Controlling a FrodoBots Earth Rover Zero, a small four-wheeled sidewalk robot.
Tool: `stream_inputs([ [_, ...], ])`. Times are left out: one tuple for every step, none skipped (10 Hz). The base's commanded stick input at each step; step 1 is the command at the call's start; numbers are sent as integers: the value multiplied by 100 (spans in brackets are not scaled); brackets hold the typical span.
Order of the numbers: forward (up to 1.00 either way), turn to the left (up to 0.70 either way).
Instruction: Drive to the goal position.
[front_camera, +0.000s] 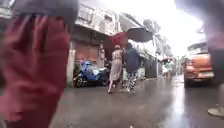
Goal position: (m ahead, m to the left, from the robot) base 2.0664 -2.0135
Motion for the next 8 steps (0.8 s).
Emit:
stream_inputs([
  [69,0],
  [69,0],
  [69,0],
  [69,0],
  [48,0],
  [0,0],
  [0,0],
  [0,0],
])
